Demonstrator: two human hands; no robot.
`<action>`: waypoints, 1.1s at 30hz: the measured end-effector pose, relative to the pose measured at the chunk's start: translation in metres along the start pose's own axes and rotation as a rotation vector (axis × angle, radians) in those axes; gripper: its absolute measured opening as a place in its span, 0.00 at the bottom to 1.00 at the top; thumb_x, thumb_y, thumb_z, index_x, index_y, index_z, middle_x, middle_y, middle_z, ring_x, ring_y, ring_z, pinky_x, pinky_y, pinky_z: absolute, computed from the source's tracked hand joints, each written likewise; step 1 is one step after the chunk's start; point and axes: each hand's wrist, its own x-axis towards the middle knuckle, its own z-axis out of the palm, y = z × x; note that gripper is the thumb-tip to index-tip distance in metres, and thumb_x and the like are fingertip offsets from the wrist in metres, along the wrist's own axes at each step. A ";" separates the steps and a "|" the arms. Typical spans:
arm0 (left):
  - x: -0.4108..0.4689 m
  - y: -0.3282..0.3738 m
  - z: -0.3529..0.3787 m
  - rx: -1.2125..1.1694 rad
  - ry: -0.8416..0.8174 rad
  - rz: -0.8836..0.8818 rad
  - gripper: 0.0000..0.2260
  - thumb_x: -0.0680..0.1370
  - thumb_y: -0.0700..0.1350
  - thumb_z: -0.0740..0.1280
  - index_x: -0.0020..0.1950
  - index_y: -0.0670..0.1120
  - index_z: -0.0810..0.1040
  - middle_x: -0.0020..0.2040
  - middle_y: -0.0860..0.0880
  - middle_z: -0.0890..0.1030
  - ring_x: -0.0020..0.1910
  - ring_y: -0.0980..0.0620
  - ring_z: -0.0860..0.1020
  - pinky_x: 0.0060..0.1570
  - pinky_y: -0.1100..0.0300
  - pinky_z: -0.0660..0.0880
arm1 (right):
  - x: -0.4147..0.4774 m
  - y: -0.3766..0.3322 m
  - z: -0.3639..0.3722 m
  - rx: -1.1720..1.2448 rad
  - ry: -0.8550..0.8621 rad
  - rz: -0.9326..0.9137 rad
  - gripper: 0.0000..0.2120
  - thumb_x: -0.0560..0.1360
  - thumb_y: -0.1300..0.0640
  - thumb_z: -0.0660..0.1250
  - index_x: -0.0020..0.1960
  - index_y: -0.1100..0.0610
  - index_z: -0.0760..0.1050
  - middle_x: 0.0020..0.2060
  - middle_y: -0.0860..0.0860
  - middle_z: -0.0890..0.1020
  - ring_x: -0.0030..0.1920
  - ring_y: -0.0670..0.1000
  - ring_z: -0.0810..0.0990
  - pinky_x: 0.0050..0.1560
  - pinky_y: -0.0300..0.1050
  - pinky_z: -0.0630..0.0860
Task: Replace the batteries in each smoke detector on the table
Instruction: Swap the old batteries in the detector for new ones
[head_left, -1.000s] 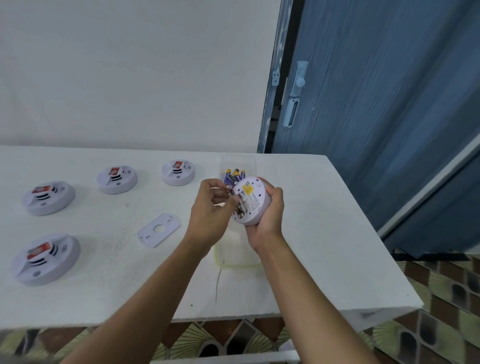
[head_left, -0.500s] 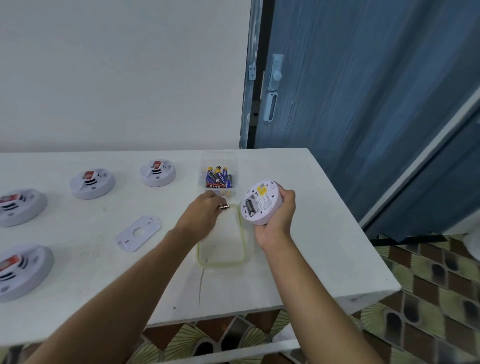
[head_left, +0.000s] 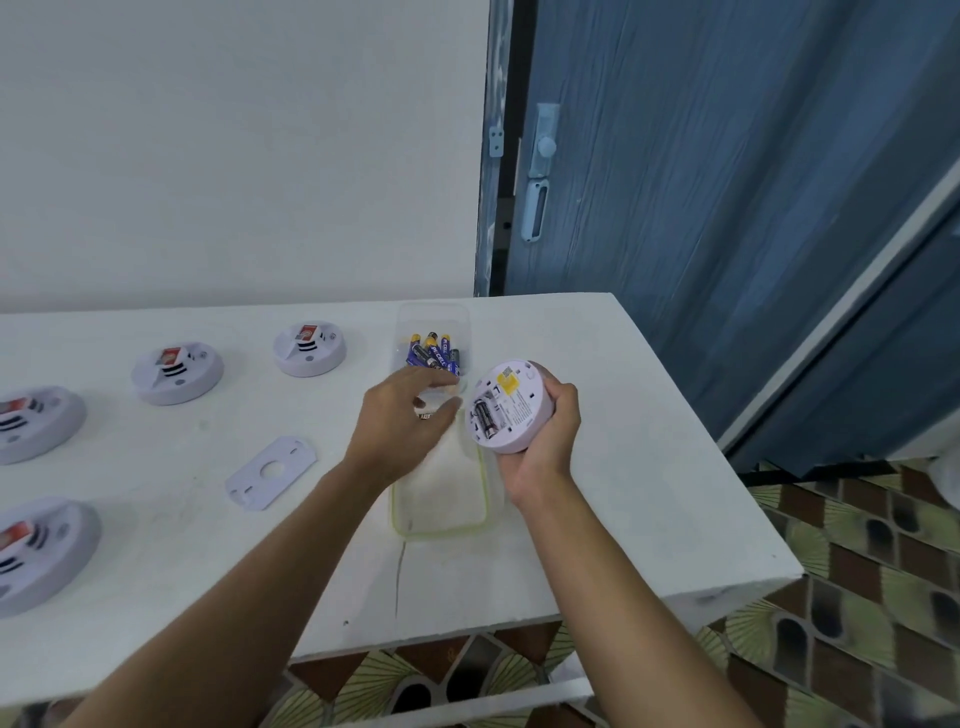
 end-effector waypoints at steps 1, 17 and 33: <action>-0.005 0.008 -0.002 -0.043 -0.017 0.009 0.11 0.73 0.44 0.73 0.55 0.49 0.83 0.53 0.56 0.82 0.48 0.60 0.78 0.47 0.71 0.74 | 0.000 0.000 0.000 -0.006 -0.013 -0.002 0.10 0.78 0.51 0.58 0.50 0.53 0.76 0.42 0.52 0.80 0.42 0.54 0.78 0.39 0.44 0.73; -0.021 0.033 -0.010 0.181 -0.197 -0.019 0.21 0.69 0.57 0.68 0.59 0.50 0.83 0.49 0.50 0.85 0.47 0.51 0.81 0.47 0.63 0.73 | 0.000 0.007 0.005 -0.124 -0.036 -0.042 0.13 0.80 0.55 0.54 0.57 0.55 0.75 0.47 0.55 0.80 0.46 0.55 0.79 0.39 0.43 0.78; -0.024 0.026 -0.007 0.103 -0.094 -0.007 0.16 0.75 0.47 0.61 0.57 0.47 0.84 0.52 0.50 0.85 0.51 0.60 0.78 0.41 0.82 0.66 | 0.009 0.010 0.010 -0.208 0.076 -0.062 0.17 0.68 0.48 0.61 0.54 0.52 0.78 0.49 0.54 0.80 0.47 0.55 0.79 0.37 0.42 0.76</action>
